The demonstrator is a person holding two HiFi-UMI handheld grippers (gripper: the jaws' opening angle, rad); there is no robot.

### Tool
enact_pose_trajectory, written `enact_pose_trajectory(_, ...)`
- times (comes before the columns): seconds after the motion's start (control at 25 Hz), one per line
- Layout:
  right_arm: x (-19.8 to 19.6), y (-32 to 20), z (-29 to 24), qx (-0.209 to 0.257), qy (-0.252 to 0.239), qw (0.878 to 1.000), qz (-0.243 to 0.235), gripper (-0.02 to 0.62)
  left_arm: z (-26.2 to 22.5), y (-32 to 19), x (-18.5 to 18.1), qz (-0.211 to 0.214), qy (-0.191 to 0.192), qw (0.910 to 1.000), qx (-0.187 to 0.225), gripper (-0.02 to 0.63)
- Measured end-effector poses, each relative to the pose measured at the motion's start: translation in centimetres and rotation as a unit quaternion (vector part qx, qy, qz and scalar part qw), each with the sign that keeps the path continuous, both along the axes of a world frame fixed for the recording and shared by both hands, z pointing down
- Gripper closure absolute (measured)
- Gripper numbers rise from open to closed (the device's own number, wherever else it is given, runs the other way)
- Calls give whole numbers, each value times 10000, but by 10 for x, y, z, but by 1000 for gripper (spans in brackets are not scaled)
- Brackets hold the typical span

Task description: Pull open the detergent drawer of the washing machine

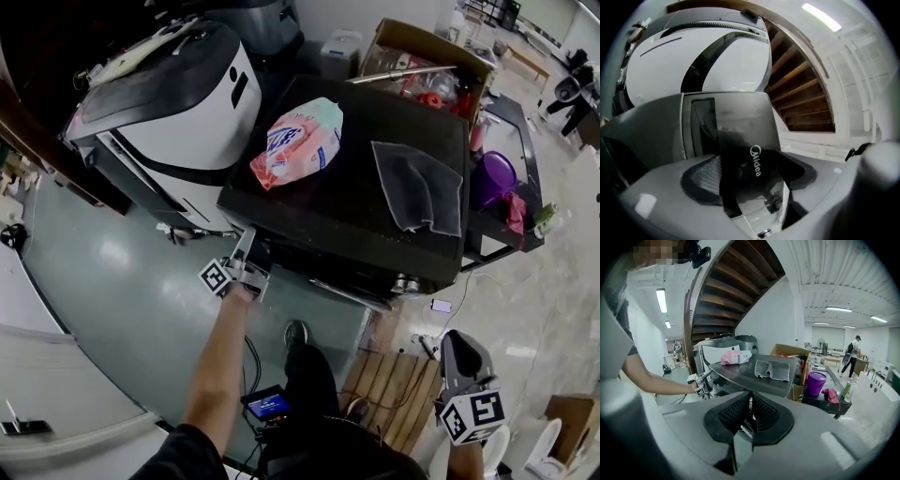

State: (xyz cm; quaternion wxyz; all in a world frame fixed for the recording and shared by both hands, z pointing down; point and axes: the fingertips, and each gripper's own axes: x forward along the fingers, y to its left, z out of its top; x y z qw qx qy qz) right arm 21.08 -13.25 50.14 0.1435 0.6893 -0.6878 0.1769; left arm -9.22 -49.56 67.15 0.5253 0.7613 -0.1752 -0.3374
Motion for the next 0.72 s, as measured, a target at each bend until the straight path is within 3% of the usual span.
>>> enact_pose_trajectory(0.08, 1, -1, 2, -58, 37, 10000, -3, 594, 1, -5, -3, -38, 282, 9996, -39, 205)
enact_pose_trajectory(0.2, 2, 1, 6, -120, 53, 9999, 30, 594, 4, -7, -6, -216, 873, 9952, -397, 242)
enact_pose_trajectory(0.4, 9, 4, 4, -131, 98, 9998, 111, 594, -1, 13, -22, -430, 1234, 9902, -488, 283)
enact_pose_trajectory(0.6, 13, 11, 7, -165, 44, 9997, 182, 594, -3, 99, -79, -381, 1253, 9908, -351, 307)
enact_pose_trajectory(0.72, 2, 12, 9, -151, 0, 9999, 8, 594, -15, 139, -98, -188, 987, 9948, -136, 282)
